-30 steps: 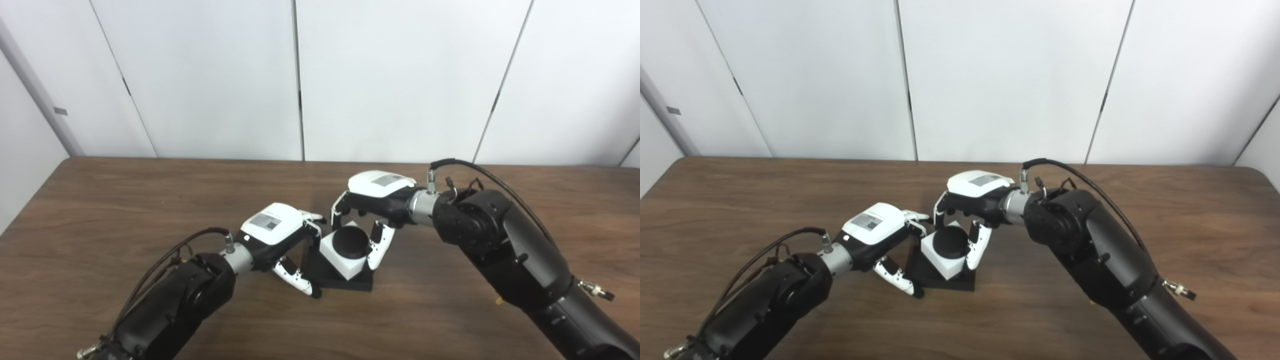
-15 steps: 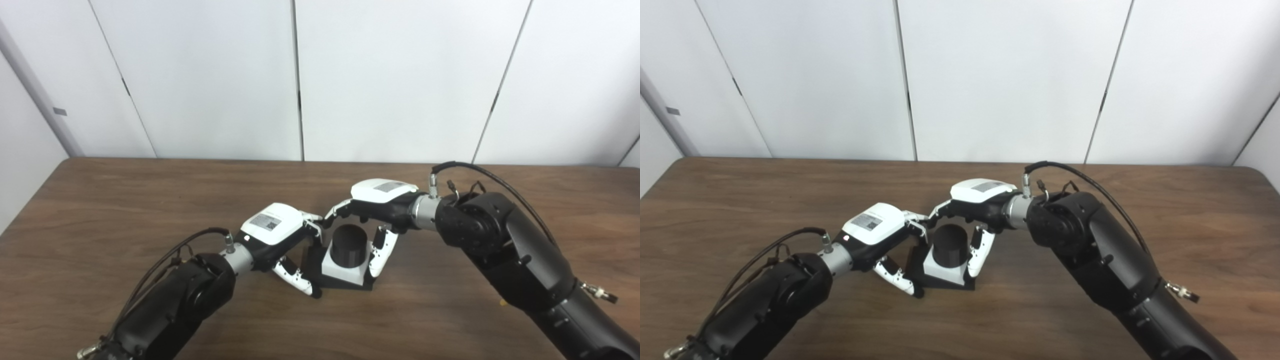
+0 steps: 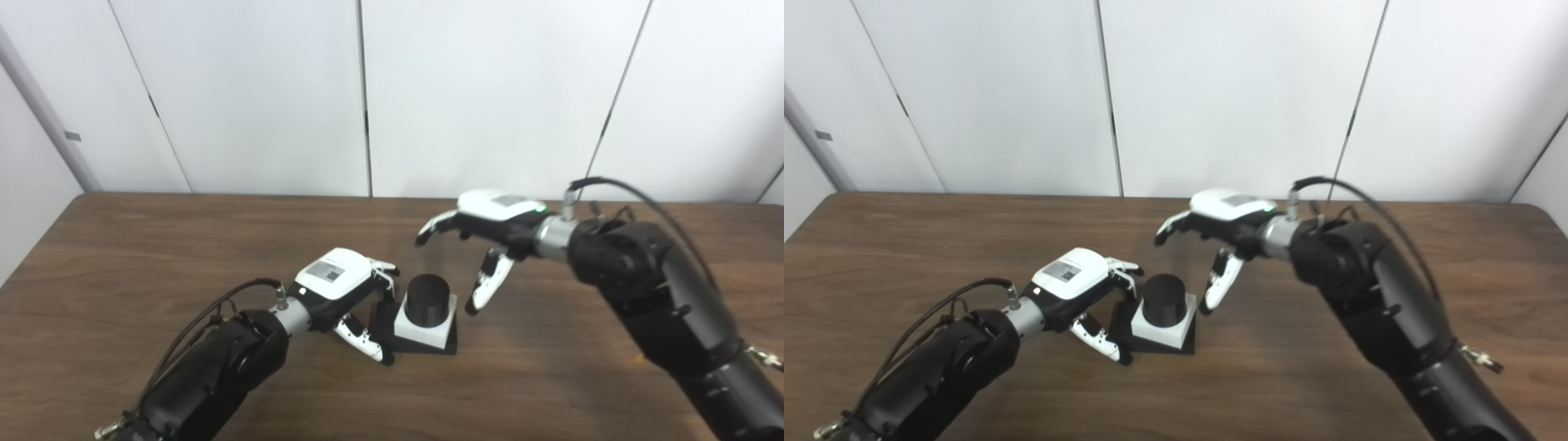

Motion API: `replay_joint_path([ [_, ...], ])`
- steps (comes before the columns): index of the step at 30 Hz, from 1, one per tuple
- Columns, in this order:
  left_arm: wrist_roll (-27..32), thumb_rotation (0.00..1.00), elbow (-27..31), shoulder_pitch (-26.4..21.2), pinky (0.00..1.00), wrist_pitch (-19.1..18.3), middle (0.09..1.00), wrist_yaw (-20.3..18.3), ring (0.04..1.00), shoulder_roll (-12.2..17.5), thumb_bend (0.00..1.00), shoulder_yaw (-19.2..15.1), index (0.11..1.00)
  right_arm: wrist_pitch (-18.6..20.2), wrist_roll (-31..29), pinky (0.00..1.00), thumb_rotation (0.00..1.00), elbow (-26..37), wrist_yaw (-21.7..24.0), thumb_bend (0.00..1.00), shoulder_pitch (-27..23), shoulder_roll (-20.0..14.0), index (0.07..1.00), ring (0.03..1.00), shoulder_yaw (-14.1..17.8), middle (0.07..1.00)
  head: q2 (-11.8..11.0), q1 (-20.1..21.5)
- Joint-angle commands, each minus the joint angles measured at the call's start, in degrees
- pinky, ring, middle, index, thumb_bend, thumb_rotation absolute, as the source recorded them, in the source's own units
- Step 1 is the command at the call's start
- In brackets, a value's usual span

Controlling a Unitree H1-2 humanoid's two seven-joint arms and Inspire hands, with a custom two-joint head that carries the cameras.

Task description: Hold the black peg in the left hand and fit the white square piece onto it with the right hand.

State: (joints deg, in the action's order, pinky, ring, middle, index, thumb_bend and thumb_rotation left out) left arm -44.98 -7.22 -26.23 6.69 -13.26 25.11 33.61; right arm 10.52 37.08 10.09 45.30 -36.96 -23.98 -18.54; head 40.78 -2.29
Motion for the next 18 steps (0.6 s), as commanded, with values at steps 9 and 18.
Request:
replay_joint_path([
  [9, -2.61, 0.08, -1.51, 3.18, 0.74, 0.58, 0.874, -4.71, 0.856, -0.24, 0.52, 3.57, 0.487, -3.22, -9.85, 0.7, 0.09, 3.06, -12.05, 0.7, 5.37, -4.0, 0.735, 0.806, 12.53, 0.814, -0.05, 0.52],
  [18, -2.21, 0.08, -1.8, 3.14, 0.76, 0.73, 0.87, -4.51, 0.853, -0.02, 0.52, 3.23, 0.488, -4.63, -14.95, 0.63, 0.02, 2.83, -22.71, 0.66, 12.64, -1.31, 0.727, 0.764, 18.08, 0.795, -0.25, 0.89],
])
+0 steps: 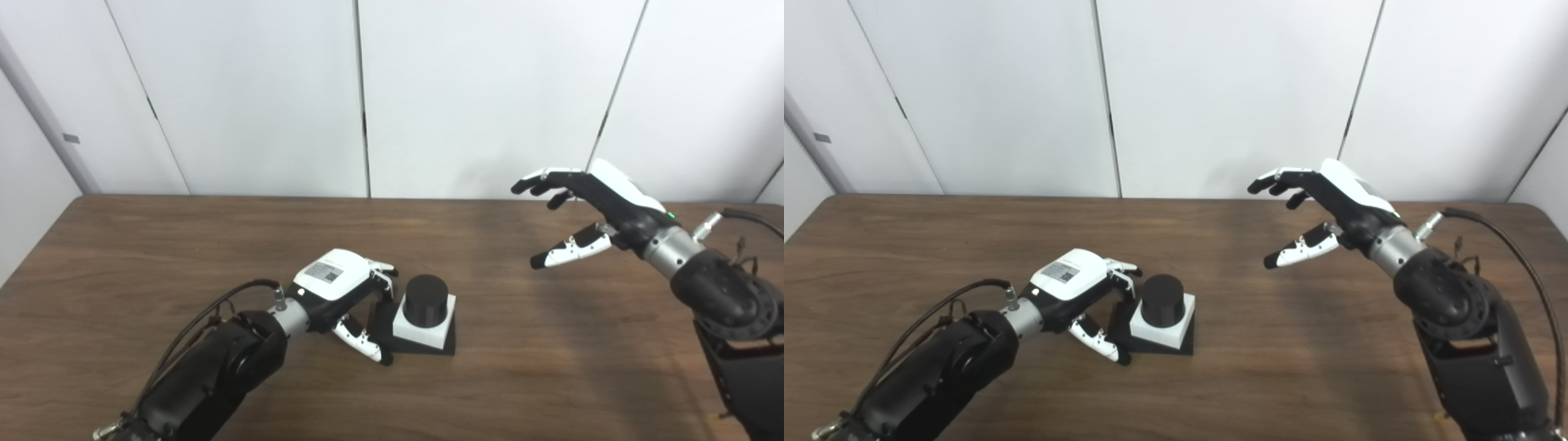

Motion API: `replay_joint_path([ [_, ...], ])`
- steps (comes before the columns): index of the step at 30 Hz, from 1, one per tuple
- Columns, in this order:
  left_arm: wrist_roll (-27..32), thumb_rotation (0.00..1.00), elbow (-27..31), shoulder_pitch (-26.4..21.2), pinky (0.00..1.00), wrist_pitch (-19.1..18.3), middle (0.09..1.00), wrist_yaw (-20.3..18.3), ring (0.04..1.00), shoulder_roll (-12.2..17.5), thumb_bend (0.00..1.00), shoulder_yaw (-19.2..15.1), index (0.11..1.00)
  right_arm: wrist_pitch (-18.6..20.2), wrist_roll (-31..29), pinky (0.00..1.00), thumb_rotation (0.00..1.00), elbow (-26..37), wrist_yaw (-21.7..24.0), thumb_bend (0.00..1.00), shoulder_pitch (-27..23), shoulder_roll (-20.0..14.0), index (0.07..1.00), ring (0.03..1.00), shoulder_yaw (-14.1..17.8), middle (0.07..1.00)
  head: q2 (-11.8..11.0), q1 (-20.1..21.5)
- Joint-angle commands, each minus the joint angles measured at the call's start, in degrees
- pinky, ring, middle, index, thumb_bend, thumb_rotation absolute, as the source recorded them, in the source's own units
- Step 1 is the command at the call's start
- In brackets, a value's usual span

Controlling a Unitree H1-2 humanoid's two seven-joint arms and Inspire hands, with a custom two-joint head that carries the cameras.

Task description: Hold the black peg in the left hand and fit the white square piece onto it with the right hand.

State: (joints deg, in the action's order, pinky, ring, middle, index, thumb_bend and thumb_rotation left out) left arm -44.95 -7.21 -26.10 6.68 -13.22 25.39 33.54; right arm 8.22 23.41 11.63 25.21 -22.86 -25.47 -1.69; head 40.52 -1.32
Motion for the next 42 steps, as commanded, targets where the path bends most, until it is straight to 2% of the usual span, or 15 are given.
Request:
replay_joint_path([
  [1, -2.14, 0.08, -1.77, 3.01, 0.77, 0.82, 0.868, -4.54, 0.853, -0.25, 0.52, 3.24, 0.488, -2.2, -1.6, 0.63, 0.03, 1.15, -3.65, 0.66, -0.73, 0.57, 0.729, 0.761, 1.54, 0.796, 0.01, -0.03],
  [9, -2.04, 0.08, -1.52, 3.22, 0.76, 0.15, 0.866, -4.41, 0.868, -0.3, 0.52, 2.69, 0.488, -2.21, -1.36, 0.61, 0.1, -1.01, -13.66, 0.67, 4.0, 5.57, 0.744, 0.724, 3.49, 0.785, 0.06, 0.14],
  [13, -2.07, 0.08, -1.19, 3.63, 0.74, -0.23, 0.859, -3.75, 0.863, -0.53, 0.52, 1.93, 0.492, -4.05, -1.1, 0.61, 0.09, -2.44, -18.09, 0.64, 5.77, 7.57, 0.742, 0.716, 3.36, 0.777, 0.0, 0.09],
  [16, -1.21, 0.08, -0.7, 4.25, 0.68, -1.04, 0.845, -3.06, 0.827, -1.03, 0.52, 0.38, 0.495, -5.78, -1.31, 0.61, 0.08, -3.73, -20.58, 0.64, 6.63, 8.4, 0.737, 0.714, 3.31, 0.771, 0.03, 0.15],
  [17, -0.9, 0.15, -0.49, 4.52, 0.65, -1.22, 0.845, -2.48, 0.814, -1.22, 0.69, -0.3, 0.575, -6.34, -1.4, 0.61, 0.08, -4.17, -21.25, 0.63, 6.92, 8.63, 0.735, 0.712, 3.28, 0.769, 0.03, 0.15],
  [19, -0.75, 0.26, 0.2, 5.12, 0.62, -2.18, 0.855, -1.59, 0.812, -1.63, 0.85, -1.64, 0.709, -7.22, -1.67, 0.61, 0.07, -4.81, -22.23, 0.63, 7.42, 9.08, 0.733, 0.713, 3.19, 0.772, 0.09, 0.17],
  [23, -0.85, 0.36, 1.35, 6.2, 0.6, -4.26, 0.876, -0.09, 0.81, -2.49, 0.96, -4.21, 0.872, -7.27, -1.41, 0.61, 0.07, -4.92, -23.16, 0.63, 7.98, 9.28, 0.731, 0.713, 2.68, 0.769, 0.09, 0.17],
  [26, 0.24, 0.39, 1.4, 6.8, 0.6, -4.04, 0.895, 1.76, 0.821, -2.8, 1.0, -6.63, 0.931, -6.9, -1.24, 0.6, 0.06, -4.61, -23.5, 0.64, 8.37, 9.31, 0.731, 0.713, 2.29, 0.766, 0.09, 0.17],
  [31, 3.68, 0.39, 3.3, 8.0, 0.65, -6.17, 0.919, 2.23, 0.845, -3.8, 0.98, -11.21, 0.963, -6.99, -1.38, 0.59, 0.06, -4.63, -23.84, 0.65, 8.68, 9.1, 0.73, 0.711, 1.95, 0.762, 0.15, 0.23],
  [33, 6.53, 0.4, 3.87, 8.67, 0.66, -5.96, 0.917, 2.86, 0.849, -4.54, 0.96, -13.5, 0.959, -7.01, -1.65, 0.59, 0.06, -4.68, -23.84, 0.65, 8.83, 9.06, 0.731, 0.712, 1.98, 0.761, 0.14, 0.25],
  [37, 12.53, 0.41, 4.39, 10.11, 0.69, -4.57, 0.911, 3.53, 0.858, -5.79, 0.85, -18.0, 0.921, -7.21, -2.06, 0.6, 0.03, -4.72, -24.03, 0.67, 9.34, 9.18, 0.725, 0.712, 2.1, 0.758, 0.05, 0.24],
  [39, 15.81, 0.43, 4.79, 10.9, 0.69, -3.85, 0.9, 3.95, 0.845, -6.38, 0.77, -20.25, 0.896, -7.43, -2.15, 0.59, 0.03, -4.8, -24.15, 0.67, 9.58, 9.13, 0.724, 0.711, 2.17, 0.759, -0.03, 0.28],
  [42, 19.17, 0.39, 5.23, 11.62, 0.69, -3.13, 0.885, 4.3, 0.835, -7.15, 0.66, -22.63, 0.855, -7.87, -2.32, 0.58, 0.03, -4.97, -24.36, 0.66, 9.74, 9.05, 0.723, 0.706, 2.31, 0.76, -0.11, 0.09],
])
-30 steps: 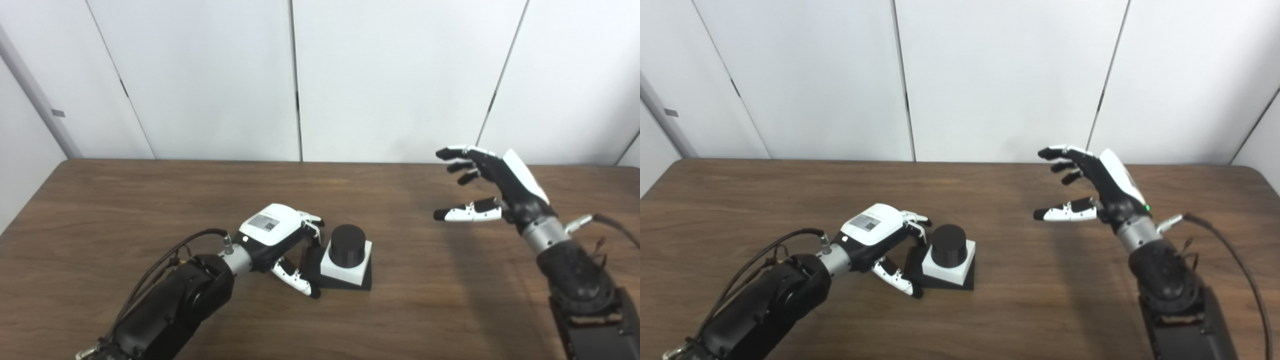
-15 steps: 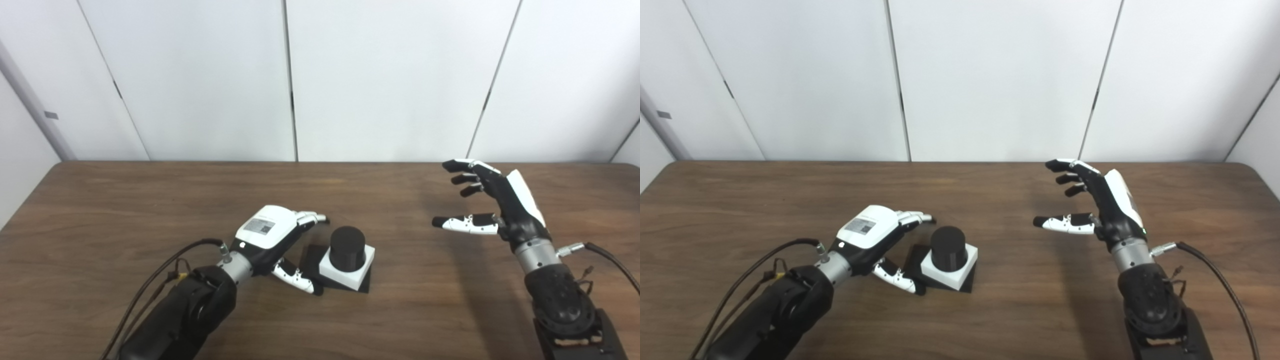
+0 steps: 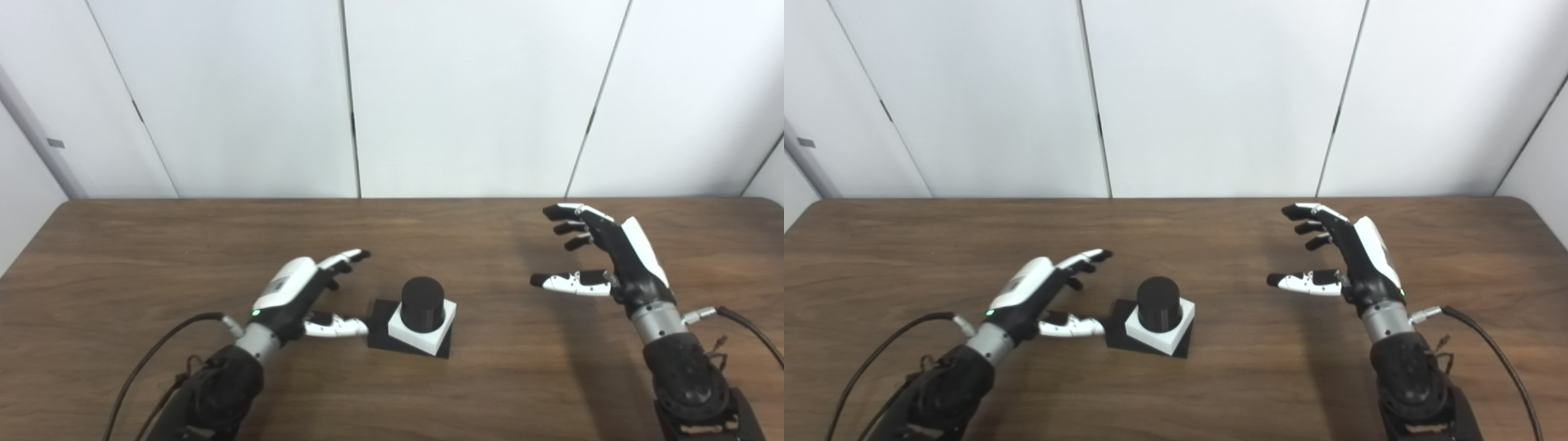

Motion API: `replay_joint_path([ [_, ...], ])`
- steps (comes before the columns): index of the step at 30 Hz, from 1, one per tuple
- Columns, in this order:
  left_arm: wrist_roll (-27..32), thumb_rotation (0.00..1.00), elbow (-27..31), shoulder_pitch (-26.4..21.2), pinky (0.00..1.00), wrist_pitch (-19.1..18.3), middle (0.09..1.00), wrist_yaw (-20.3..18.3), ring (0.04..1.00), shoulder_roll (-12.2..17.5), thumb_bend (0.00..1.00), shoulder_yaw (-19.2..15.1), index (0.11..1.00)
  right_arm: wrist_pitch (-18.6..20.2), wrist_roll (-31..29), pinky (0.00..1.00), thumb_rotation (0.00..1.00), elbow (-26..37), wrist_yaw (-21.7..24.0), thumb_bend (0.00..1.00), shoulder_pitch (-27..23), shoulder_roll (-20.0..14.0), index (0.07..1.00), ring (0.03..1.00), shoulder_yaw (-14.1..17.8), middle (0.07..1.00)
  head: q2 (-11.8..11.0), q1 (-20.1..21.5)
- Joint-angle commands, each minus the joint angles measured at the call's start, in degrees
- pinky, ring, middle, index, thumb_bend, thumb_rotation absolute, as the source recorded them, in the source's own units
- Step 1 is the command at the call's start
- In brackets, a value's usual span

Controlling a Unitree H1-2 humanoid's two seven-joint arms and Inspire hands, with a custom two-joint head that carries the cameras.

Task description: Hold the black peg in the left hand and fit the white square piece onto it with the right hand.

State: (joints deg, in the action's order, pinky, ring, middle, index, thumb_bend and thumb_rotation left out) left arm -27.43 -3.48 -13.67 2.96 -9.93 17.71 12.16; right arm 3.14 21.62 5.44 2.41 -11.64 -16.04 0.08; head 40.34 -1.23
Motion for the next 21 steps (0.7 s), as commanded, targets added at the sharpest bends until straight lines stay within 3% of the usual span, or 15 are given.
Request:
replay_joint_path([
  [1, 3.72, 0.38, 1.43, -0.58, 0.69, 1.14, 0.881, 1.35, 0.833, -0.05, 0.64, -2.5, 0.846, -3.01, -0.57, 0.58, 0.03, 1.15, -1.71, 0.66, -1.41, -0.36, 0.722, 0.705, 0.62, 0.761, 0.06, -0.01],
  [3, 9.17, 0.35, 0.88, -0.25, 0.64, 3.06, 0.827, 2.13, 0.774, -1.65, 0.58, -5.26, 0.797, -3.82, -0.77, 0.58, 0.01, 0.8, -2.04, 0.66, -1.29, -0.32, 0.718, 0.702, 0.78, 0.761, -0.12, -0.31],
  [5, 14.63, 0.26, 0.26, -0.03, 0.59, 4.85, 0.771, 2.92, 0.714, -3.73, 0.53, -8.16, 0.745, -4.78, -1.03, 0.57, 0.01, 0.38, -2.68, 0.66, -1.15, -0.08, 0.713, 0.698, 1.01, 0.758, -0.14, -0.41],
  [10, 19.72, 0.31, 0.06, 0.1, 0.45, 7.38, 0.579, 7.48, 0.531, -9.11, 0.45, -13.16, 0.577, -8.79, -1.84, 0.54, 0.01, -1.57, -6.54, 0.62, -0.77, 1.59, 0.658, 0.662, 1.79, 0.715, -0.34, -0.97],
  [11, 20.34, 0.18, 0.07, 0.06, 0.44, 7.8, 0.572, 7.97, 0.529, -9.76, 0.47, -13.71, 0.526, -9.55, -1.83, 0.54, 0.01, -1.98, -7.37, 0.61, -0.67, 1.97, 0.645, 0.654, 1.99, 0.706, -0.34, -0.97],
  [13, 21.36, 0.11, 0.16, 0.02, 0.42, 8.36, 0.573, 8.74, 0.526, -10.75, 0.49, -14.5, 0.5, -10.88, -1.96, 0.53, 0.01, -2.77, -8.77, 0.59, -0.5, 2.69, 0.633, 0.649, 2.36, 0.697, -0.34, -0.97],
  [21, 23.2, 0.08, 1.35, 0.64, 0.4, 8.11, 0.6, 10.29, 0.553, -12.59, 0.49, -15.98, 0.493, -12.38, -2.63, 0.51, 0.0, -3.44, -10.2, 0.55, 0.35, 3.92, 0.633, 0.625, 2.73, 0.68, 0.28, -1.79],
])
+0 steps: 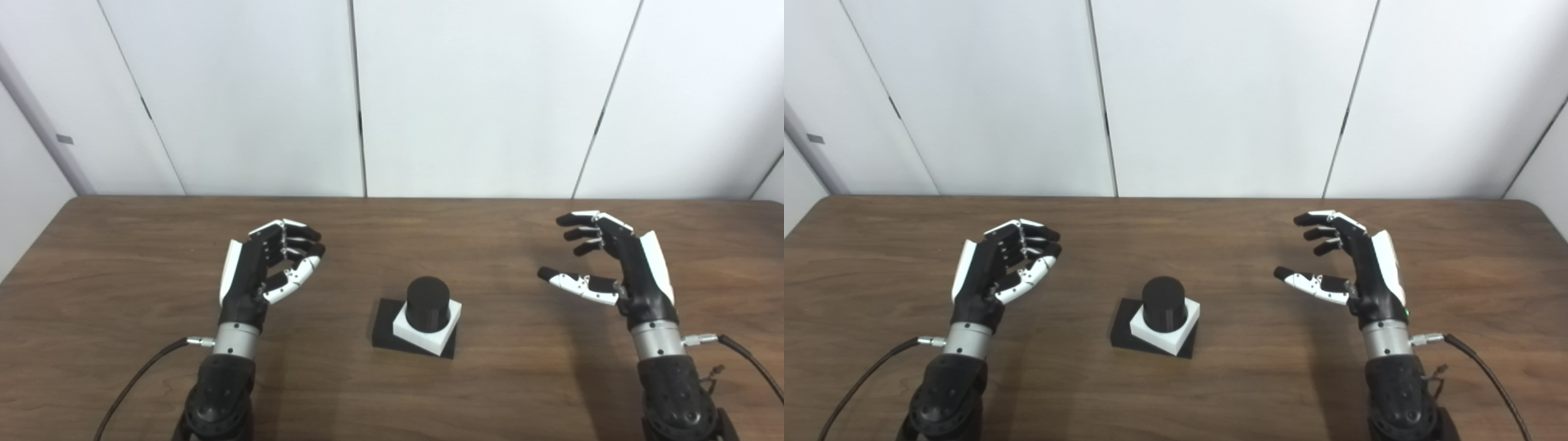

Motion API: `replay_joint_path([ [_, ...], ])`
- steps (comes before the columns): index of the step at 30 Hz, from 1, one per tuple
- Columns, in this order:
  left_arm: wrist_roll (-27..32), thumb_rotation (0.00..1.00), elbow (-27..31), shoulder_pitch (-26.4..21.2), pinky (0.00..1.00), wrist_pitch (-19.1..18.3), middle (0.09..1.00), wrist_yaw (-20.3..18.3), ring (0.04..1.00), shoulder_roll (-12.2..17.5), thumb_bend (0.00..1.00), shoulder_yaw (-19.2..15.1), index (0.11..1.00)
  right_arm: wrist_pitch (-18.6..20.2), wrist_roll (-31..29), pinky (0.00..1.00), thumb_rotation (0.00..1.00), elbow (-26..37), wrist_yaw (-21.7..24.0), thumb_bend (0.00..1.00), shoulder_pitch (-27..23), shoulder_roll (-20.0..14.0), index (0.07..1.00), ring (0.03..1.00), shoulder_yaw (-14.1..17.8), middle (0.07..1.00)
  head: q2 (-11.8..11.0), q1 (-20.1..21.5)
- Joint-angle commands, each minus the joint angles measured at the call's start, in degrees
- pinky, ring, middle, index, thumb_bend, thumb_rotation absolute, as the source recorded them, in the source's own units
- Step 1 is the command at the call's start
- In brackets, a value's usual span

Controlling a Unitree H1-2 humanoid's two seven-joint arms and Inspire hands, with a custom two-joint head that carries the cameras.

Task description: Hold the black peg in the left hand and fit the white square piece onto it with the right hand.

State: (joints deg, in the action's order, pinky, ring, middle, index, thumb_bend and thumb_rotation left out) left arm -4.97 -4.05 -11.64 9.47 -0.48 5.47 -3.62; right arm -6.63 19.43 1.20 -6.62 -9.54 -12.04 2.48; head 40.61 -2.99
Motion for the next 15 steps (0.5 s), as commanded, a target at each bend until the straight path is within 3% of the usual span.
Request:
replay_joint_path([
  [1, 0.69, 0.08, 1.8, -1.33, 0.4, 1.9, 0.602, 0.98, 0.554, -0.42, 0.49, -0.2, 0.493, -2.68, -0.37, 0.51, 0.0, 0.75, -1.17, 0.55, -1.73, -0.07, 0.634, 0.626, 0.29, 0.678, 0.02, -0.03],
  [9, -0.82, 0.08, 0.64, -1.18, 0.43, 2.9, 0.622, 1.67, 0.574, -0.04, 0.49, 0.48, 0.494, -3.29, 0.02, 0.51, 0.0, 0.01, -1.33, 0.56, -1.74, 0.05, 0.623, 0.631, 0.28, 0.675, 0.02, -0.03],
  [15, -2.19, 0.08, -0.3, -1.22, 0.43, 5.85, 0.627, 1.98, 0.592, 0.41, 0.49, 1.24, 0.494, -2.7, -0.28, 0.51, 0.0, 0.07, -1.02, 0.56, -1.75, 0.1, 0.627, 0.628, 0.32, 0.675, -0.08, 0.03],
])
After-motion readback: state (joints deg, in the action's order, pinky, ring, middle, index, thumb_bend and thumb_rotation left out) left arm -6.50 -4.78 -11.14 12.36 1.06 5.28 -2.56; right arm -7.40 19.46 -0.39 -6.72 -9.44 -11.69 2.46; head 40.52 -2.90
